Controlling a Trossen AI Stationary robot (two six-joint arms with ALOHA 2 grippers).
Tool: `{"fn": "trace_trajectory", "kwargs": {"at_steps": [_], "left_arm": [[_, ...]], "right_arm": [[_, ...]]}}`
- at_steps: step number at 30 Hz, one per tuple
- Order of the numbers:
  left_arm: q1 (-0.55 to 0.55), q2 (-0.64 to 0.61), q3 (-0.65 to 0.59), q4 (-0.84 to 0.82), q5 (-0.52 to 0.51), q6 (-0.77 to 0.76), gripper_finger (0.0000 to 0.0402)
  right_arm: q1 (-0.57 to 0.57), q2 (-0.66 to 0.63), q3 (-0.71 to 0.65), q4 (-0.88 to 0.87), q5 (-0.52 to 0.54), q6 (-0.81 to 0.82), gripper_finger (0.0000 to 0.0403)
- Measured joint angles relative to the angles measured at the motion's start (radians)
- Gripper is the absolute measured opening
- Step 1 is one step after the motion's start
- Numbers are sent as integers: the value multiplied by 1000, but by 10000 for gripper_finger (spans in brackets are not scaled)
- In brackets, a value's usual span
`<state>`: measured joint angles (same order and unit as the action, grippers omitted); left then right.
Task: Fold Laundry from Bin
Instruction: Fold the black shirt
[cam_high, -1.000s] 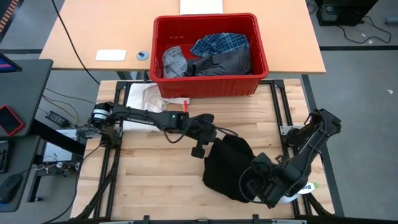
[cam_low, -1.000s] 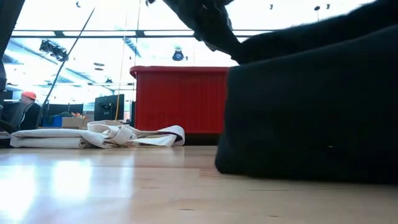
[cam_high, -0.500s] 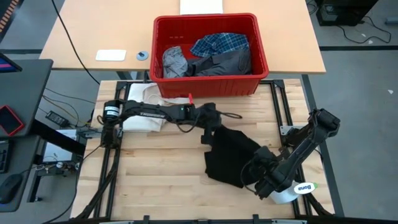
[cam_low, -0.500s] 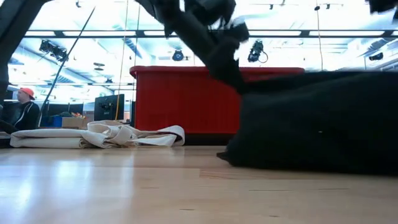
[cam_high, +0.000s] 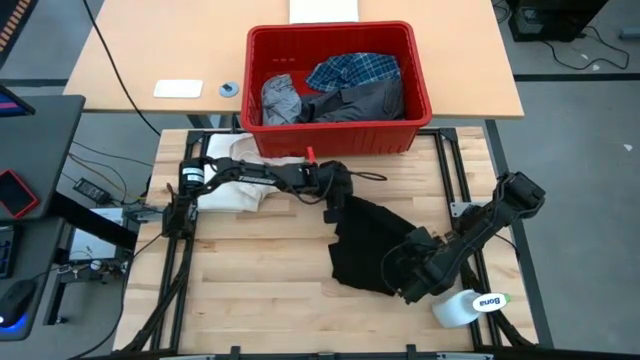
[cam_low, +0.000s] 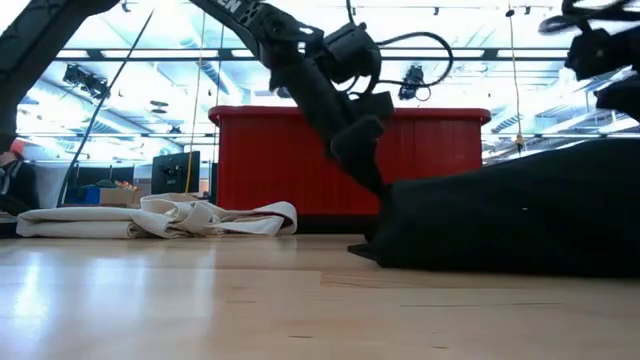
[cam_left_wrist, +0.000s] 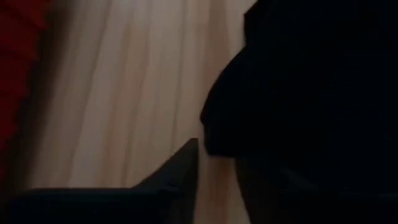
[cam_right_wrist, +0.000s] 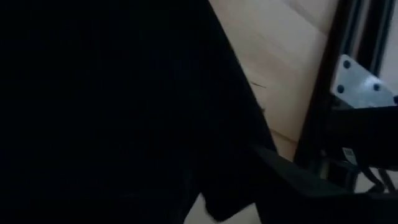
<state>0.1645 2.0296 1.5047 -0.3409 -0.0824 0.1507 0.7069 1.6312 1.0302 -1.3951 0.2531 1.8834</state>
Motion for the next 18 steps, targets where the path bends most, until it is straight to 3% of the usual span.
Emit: {"fn": "trace_trajectory", "kwargs": {"at_steps": [6,10,14,18], "left_arm": [[12,-76,0,7,-2,22,247],[-7,-141,1,16,27,43,293],[-49,-191,1,13,218,-21,301],[-122,-192,2,30,387,-129,301]], "right_arm": [[9,-186,1,6,42,-11,210],[11,-326,2,-4,41,-19,225],[11,-419,2,18,77,-14,229],[13,-453,2,130,181,-65,228]]}}
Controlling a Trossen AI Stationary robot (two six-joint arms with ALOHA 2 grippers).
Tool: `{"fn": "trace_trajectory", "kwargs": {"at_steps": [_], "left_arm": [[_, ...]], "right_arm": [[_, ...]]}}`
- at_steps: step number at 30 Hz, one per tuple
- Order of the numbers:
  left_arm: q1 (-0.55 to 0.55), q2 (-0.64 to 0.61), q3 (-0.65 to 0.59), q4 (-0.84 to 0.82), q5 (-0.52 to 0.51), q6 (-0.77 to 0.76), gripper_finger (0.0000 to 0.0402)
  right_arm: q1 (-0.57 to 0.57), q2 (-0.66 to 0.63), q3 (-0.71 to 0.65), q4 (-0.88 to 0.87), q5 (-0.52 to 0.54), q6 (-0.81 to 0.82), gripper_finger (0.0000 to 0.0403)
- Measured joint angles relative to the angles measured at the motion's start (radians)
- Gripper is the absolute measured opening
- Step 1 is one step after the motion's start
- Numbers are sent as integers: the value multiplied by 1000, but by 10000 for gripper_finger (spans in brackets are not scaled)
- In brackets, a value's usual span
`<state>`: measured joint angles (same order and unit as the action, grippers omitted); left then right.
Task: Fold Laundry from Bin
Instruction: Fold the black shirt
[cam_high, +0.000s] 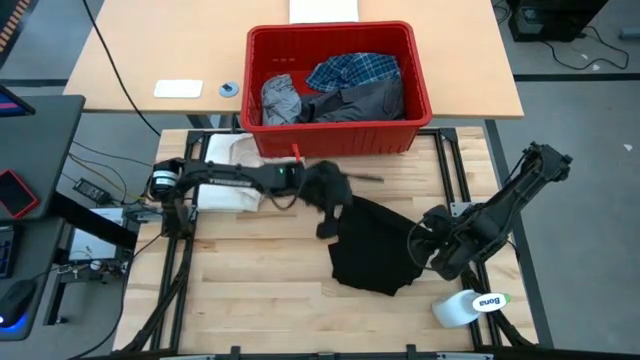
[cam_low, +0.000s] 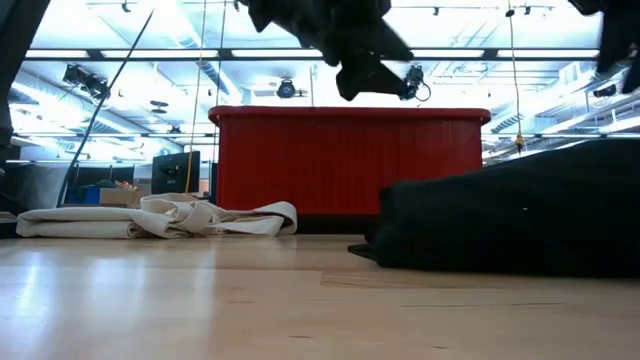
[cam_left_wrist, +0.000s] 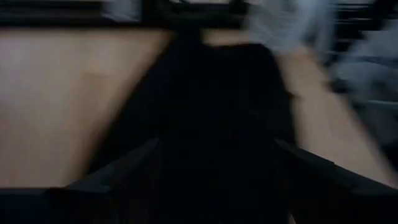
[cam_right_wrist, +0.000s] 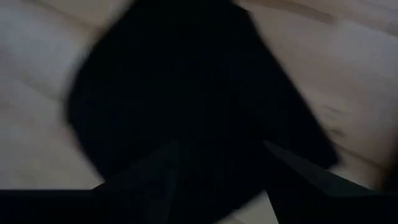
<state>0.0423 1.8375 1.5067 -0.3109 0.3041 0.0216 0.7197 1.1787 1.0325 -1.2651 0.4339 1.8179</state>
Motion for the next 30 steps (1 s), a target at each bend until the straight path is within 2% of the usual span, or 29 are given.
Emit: {"fn": "trace_trajectory", "kwargs": {"at_steps": [3,5,7,13,17,20,22,26,30], "left_arm": [[-66,35,0,10,-3,-2,301],[-103,75,0,9,-49,21,301],[-129,111,-2,7,-87,19,301],[-155,212,-2,-5,-156,-124,301],[-160,270,-2,6,-199,-186,301],[-154,304,-1,8,-199,-238,301],[-147,307,-2,-1,-190,-272,299],[-139,261,-2,-13,-155,-286,280],[-140,175,-1,-24,-153,-247,257]], "right_arm": [[-1,30,-18,130,41,-132,227],[-9,71,-61,210,29,-174,227],[-15,117,-120,307,-16,-192,227],[-18,249,-294,636,-102,-168,226],[-21,315,-342,644,-153,-72,218],[-21,327,-358,645,-150,-3,210],[-20,317,-354,645,-138,-13,207],[-22,276,-322,614,-117,-108,203],[-24,223,-281,537,-113,-117,201]]}}
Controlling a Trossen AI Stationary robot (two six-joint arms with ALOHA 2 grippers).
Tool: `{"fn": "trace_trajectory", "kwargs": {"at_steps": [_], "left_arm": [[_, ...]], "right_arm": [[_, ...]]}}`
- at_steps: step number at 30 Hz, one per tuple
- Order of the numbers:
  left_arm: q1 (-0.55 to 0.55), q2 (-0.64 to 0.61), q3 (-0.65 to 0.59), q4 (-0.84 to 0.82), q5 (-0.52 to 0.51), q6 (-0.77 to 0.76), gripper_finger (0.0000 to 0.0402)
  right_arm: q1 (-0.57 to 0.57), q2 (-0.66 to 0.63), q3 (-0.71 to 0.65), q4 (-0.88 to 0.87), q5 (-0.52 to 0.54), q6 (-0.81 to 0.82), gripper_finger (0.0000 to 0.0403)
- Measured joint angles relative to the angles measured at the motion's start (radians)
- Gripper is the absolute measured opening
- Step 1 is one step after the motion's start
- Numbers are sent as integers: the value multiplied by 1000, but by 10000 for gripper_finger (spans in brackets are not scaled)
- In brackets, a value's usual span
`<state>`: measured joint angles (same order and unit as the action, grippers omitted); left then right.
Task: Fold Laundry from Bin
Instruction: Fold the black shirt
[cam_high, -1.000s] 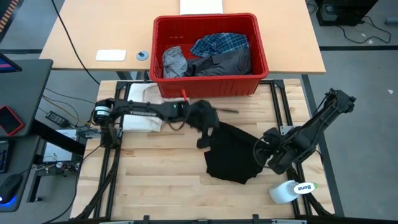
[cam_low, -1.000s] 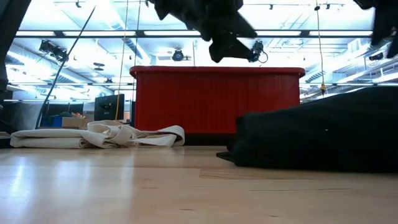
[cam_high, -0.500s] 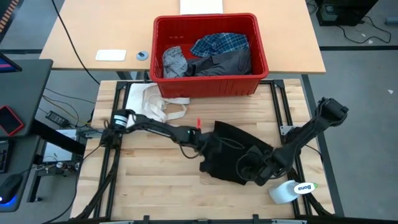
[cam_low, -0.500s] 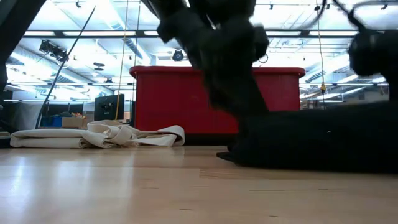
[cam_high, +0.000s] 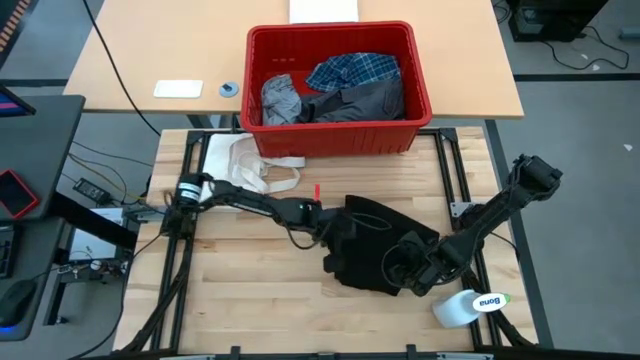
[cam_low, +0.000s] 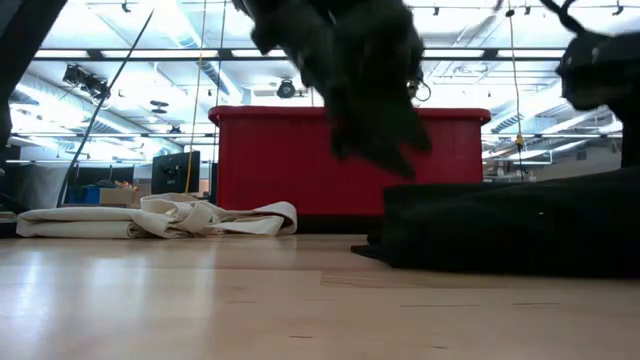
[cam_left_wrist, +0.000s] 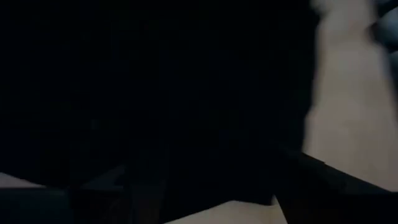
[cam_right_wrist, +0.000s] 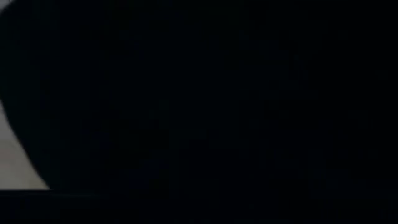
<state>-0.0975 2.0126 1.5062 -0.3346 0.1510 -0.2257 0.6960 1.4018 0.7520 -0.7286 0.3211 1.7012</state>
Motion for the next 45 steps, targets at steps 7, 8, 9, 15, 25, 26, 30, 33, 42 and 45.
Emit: {"fn": "trace_trajectory", "kwargs": {"at_steps": [7,8,9,15,25,26,30,33,42,45], "left_arm": [[-19,-64,0,45,-1,34,243],[-28,-63,0,51,-2,49,243],[-38,-56,0,59,-1,70,243],[-70,50,-1,254,-16,86,243],[-55,144,0,133,-30,7,243],[-55,144,0,83,-29,9,243],[-56,133,4,-72,-25,-5,242],[-56,105,0,-126,-23,-14,237],[-53,-81,0,-67,-80,-36,195],[-60,-81,-1,35,-213,20,187]], "right_arm": [[-2,-67,72,-59,112,-6,201],[-6,-70,74,-59,128,4,201],[-11,-71,74,-62,139,27,201],[-38,-41,69,-79,140,98,201],[-78,0,33,-206,-57,64,201],[-78,-6,33,-199,-52,38,201],[-79,-27,33,-142,-50,-143,201],[-79,-47,33,-119,-75,-281,201],[-84,-106,33,-123,-52,-471,201],[-84,-123,33,-121,43,-452,201]]}}
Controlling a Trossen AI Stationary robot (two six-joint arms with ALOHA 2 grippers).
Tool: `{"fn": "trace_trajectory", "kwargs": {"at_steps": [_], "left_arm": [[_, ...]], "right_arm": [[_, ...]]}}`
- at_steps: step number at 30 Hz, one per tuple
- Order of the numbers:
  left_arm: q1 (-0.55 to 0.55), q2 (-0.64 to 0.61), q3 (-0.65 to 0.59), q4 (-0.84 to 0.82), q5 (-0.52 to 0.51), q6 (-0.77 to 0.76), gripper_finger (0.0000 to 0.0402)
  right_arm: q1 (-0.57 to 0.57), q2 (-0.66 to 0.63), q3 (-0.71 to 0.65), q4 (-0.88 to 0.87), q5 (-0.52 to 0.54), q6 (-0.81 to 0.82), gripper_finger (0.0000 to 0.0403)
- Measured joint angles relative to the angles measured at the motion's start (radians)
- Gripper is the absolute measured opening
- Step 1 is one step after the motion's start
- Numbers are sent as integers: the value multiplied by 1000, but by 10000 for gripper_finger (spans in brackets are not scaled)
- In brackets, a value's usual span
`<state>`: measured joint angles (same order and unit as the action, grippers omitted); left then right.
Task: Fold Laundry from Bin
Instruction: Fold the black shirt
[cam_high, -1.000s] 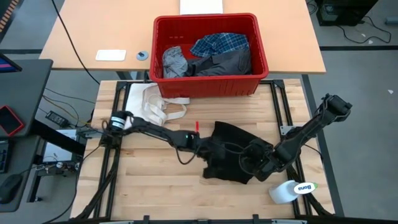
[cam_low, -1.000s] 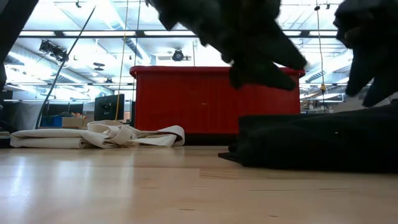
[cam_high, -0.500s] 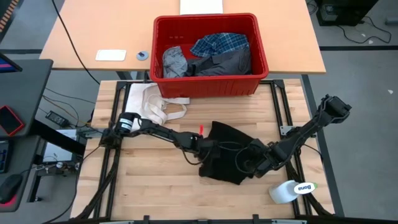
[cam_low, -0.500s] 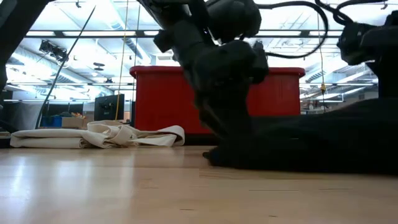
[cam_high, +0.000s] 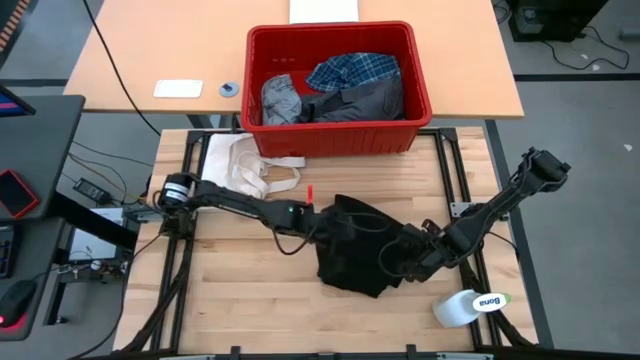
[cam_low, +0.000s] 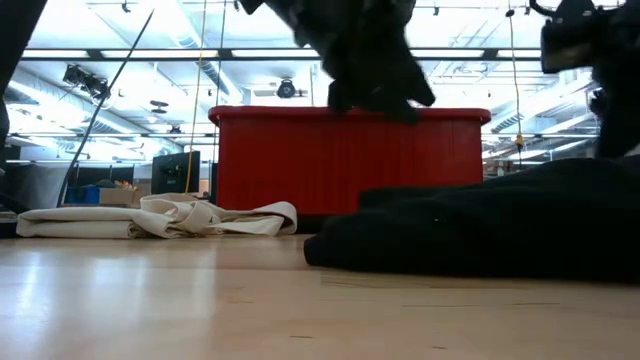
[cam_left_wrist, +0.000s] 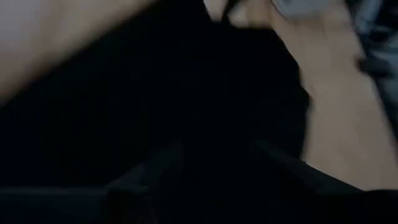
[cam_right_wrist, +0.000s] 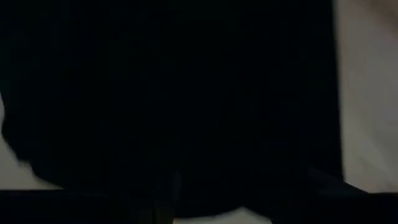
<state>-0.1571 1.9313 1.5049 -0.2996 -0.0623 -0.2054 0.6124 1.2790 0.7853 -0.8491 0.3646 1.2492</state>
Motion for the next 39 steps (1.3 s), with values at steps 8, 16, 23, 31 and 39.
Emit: {"fn": "trace_trajectory", "kwargs": {"at_steps": [8,16,23,31,39], "left_arm": [[61,164,-2,173,-66,-21,183],[135,212,1,92,-65,-143,183],[135,198,0,10,-66,-142,174],[96,119,0,122,1,-93,155],[6,78,2,220,111,46,153]], "right_arm": [[-31,-2,-64,83,88,20,201],[-99,-2,-266,197,40,-20,201],[-151,-4,-277,-72,108,169,201],[-150,-51,-105,-97,207,-50,201],[-157,-134,-30,-134,139,-169,201]]}}
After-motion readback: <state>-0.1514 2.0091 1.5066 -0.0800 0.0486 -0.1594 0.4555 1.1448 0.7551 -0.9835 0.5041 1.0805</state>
